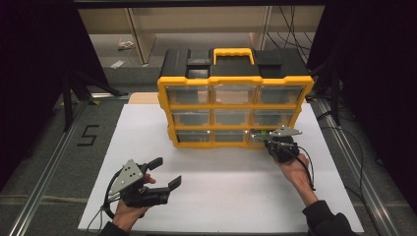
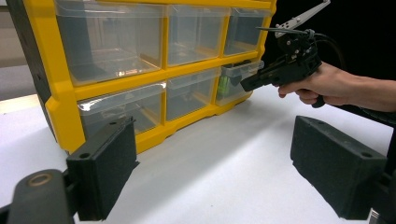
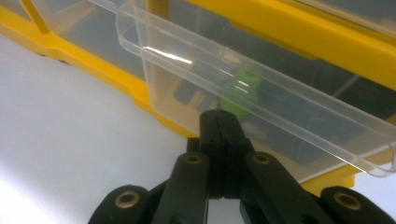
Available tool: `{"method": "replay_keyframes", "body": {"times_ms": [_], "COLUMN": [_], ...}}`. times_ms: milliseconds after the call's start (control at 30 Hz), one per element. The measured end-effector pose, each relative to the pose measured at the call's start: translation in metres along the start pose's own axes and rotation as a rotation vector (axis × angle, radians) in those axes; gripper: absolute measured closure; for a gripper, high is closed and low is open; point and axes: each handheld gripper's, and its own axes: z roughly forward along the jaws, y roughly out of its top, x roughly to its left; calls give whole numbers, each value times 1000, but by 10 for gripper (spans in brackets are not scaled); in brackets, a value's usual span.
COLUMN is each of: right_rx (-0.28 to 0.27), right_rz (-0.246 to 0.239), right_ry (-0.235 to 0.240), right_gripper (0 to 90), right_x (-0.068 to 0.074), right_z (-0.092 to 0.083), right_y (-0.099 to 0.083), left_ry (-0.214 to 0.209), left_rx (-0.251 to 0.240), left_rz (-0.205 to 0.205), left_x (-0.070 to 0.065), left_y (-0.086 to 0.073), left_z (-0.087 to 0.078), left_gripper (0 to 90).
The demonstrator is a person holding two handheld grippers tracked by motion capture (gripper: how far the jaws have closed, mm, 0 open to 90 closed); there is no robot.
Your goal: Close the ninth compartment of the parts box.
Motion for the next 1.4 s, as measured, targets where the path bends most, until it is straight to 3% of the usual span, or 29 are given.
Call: {"method": "replay_keyframes", "body": {"times_ms": [1400], "right_rx": [-2], "right_rz": [-3], "right_ry": [-19], "right_gripper": [900], "right_x": [-2], "right_z": [12], "right_y": [7], "left_ry": [1], "left_rx": [-2], "left_rz": [-4], "left_x": [0], "left_y": [0], "left_z": [0], "left_gripper": [146]}}
